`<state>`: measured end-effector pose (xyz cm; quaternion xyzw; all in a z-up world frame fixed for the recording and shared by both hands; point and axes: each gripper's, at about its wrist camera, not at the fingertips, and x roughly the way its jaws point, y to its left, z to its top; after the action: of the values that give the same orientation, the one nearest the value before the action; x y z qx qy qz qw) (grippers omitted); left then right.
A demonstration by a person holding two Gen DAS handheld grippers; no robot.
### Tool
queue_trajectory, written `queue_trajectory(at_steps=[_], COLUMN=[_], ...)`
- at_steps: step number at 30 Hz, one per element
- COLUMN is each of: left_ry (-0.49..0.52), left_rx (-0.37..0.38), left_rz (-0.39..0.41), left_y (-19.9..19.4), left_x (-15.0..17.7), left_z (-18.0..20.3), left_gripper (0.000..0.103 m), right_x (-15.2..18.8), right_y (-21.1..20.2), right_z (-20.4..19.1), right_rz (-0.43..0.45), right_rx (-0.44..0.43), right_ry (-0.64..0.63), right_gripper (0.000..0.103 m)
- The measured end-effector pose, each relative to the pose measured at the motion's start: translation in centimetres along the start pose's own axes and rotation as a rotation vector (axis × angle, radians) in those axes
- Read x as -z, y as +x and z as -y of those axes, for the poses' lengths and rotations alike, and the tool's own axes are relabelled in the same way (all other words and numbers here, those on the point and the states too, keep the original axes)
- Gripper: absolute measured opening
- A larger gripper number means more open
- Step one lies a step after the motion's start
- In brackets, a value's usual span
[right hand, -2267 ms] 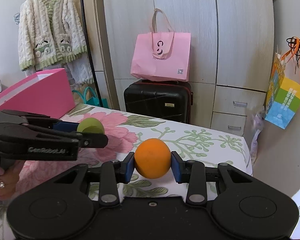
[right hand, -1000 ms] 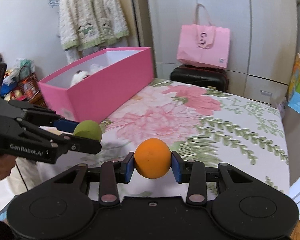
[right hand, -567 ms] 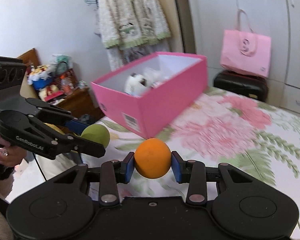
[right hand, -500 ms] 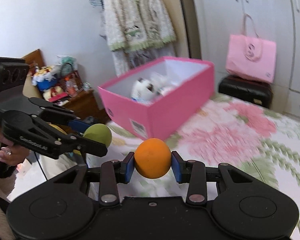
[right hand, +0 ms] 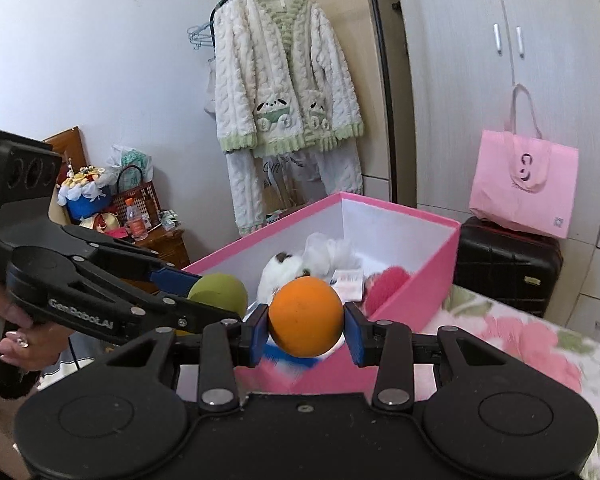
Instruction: Organize soft objects
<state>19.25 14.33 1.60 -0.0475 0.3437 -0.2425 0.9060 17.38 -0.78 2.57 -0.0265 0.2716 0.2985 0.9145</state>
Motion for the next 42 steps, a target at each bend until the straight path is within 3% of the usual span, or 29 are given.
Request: queue_trajectory(at_steps=[6, 14, 23, 25, 29, 31, 34, 42], left_ry=[0.006, -0.063, -0.099, -0.103, -0.110, -0.133, -0.153, -0.115], left_rx=[-0.082, -0.187, -0.213, -0.227, -0.234, -0.231, -0.262, -0.238], left_rz=[-0.013, -0.042, -0.072, -0.082, -0.053, 0.003, 0.041, 0.114], left_y=[3.2, 8.4, 11.3, 11.6, 10.9, 9.9, 8.9, 4.3], left_x=[-2.9, -6.3, -6.9, -6.8, -6.7, -6.4, -5.8, -3.0], left_z=[-2.0, -5.5, -6.7, -6.6, -6.4, -6.3, -5.7, -2.8], left_gripper=[0.049, 0.049, 0.050, 0.052, 0.067, 0.073, 0.073, 0.075], right_x=[-2.1, -4.4, -4.8, -4.6, -4.6, -4.3, -3.8, -1.5], right_y=[4.3, 10.4, 15.3, 15.5, 14.9, 13.9, 12.4, 6.5], right_z=[2.2, 2.7, 4.1, 4.2, 4.4, 4.3, 3.6, 2.3], right_rz=[-0.063, -0.136, -0.207, -0.215, -0.190, -0.192, -0.145, -0.055], right_rx=[0.001, 0.018, 0.010, 0.012, 0.020, -0.013, -0.006, 0.006], right_ry=[-0.059, -0.213, -0.282, -0.289, -0.277, -0.270, -0.248, -0.153], right_gripper=[0.045, 0.045, 0.045, 0.048, 0.069, 0.069, 0.069, 0.070])
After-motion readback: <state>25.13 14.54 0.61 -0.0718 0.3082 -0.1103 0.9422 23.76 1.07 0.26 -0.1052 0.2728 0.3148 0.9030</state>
